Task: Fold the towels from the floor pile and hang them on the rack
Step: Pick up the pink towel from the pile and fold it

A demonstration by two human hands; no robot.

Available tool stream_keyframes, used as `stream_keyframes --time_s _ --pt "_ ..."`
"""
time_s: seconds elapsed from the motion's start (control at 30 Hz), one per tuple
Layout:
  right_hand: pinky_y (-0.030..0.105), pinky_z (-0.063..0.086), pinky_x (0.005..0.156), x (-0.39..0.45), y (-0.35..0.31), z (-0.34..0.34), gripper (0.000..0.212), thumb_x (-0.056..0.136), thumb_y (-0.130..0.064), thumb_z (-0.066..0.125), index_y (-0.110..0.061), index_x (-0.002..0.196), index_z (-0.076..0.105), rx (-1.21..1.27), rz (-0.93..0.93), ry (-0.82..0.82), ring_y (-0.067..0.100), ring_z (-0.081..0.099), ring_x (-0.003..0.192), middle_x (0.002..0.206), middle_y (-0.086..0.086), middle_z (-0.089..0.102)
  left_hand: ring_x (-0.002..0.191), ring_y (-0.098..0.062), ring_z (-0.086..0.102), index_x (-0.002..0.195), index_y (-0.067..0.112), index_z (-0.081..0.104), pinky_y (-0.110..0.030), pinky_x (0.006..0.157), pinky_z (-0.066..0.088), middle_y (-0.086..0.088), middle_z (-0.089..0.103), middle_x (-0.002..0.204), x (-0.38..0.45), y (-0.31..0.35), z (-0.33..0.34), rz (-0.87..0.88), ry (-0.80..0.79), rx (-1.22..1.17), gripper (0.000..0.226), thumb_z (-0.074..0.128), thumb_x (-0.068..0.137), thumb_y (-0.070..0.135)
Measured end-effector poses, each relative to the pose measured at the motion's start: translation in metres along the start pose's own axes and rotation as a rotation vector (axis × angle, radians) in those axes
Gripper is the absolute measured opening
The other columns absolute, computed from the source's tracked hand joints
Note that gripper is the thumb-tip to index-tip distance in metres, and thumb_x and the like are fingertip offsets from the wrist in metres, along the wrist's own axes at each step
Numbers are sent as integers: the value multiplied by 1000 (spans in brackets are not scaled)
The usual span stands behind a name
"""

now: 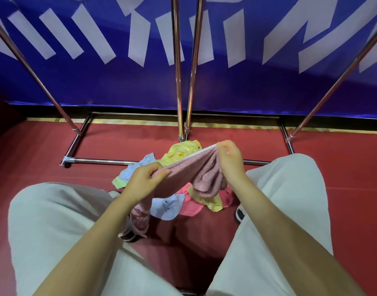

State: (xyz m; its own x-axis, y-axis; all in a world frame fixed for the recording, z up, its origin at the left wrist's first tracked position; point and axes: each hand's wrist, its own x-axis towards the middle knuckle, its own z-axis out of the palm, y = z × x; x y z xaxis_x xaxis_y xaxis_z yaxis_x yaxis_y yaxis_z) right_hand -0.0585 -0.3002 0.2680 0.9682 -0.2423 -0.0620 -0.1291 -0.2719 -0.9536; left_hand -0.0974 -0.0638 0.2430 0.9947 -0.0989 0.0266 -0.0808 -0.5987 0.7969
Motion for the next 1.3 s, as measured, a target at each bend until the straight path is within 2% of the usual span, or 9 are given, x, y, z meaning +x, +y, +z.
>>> stream_keyframes --time_s 0.13,0.27,0.43,0.6,0.8,0.97,1.13,1.2,1.3 --pt "15 39 50 15 8 -15 14 98 -18 46 -9 90 53 24 81 147 11 45 59 70 -4 47 61 1 48 69 17 57 -11 61 35 19 54 62 -2 -7 -5 -45 -7 -41 23 66 91 20" --pt "33 40 76 26 22 -25 17 98 -22 46 -11 87 53 0 128 227 19 49 80 73 -7 48 64 6 52 73 25 64 -8 65 37 28 60 66 -2 -12 -5 -122 -10 -120 19 66 91 19" --pt "32 39 72 21 22 -29 18 98 -25 45 -13 88 53 -10 137 204 18 49 77 75 -7 49 69 9 55 78 22 66 -14 75 41 16 65 74 2 -8 -3 -239 62 -293 17 64 92 14" --pt "29 37 75 -1 15 -19 14 96 -19 49 -12 88 58 -54 106 59 16 52 83 79 -7 55 83 -13 61 79 29 72 -35 84 47 9 69 84 6 2 -15 -272 226 -477 15 65 90 21" --pt "19 40 75 -30 -1 -2 8 94 -19 54 -18 98 60 -66 -145 -145 2 55 81 84 -14 59 85 -3 65 89 19 73 -19 82 48 15 73 86 3 37 -9 -89 222 -431 16 61 91 8" --pt "9 37 70 -43 -10 17 40 95 -17 55 -26 133 49 -71 -231 -366 0 46 67 70 -10 43 86 8 62 86 29 69 -8 79 43 28 69 88 -1 54 -1 116 165 -276 29 60 92 2" --pt "13 34 69 -43 -13 32 12 96 -17 52 -26 94 61 -119 -214 -486 -11 49 72 74 -19 53 90 5 62 89 25 69 -9 82 42 23 70 92 -5 55 1 198 152 -231 26 60 92 0" --pt "16 34 67 -41 -13 35 22 95 -18 52 -33 79 55 -129 -226 -462 -7 49 70 71 -17 53 90 5 61 90 26 68 -9 82 42 17 69 90 -4 51 -2 200 198 -191 24 61 91 2" --pt "14 35 70 -36 -12 33 18 94 -15 54 -25 80 57 -118 -251 -374 -1 51 76 76 -18 56 84 4 59 85 34 63 -10 75 40 20 66 84 -3 41 -6 166 143 -108 26 65 90 8"
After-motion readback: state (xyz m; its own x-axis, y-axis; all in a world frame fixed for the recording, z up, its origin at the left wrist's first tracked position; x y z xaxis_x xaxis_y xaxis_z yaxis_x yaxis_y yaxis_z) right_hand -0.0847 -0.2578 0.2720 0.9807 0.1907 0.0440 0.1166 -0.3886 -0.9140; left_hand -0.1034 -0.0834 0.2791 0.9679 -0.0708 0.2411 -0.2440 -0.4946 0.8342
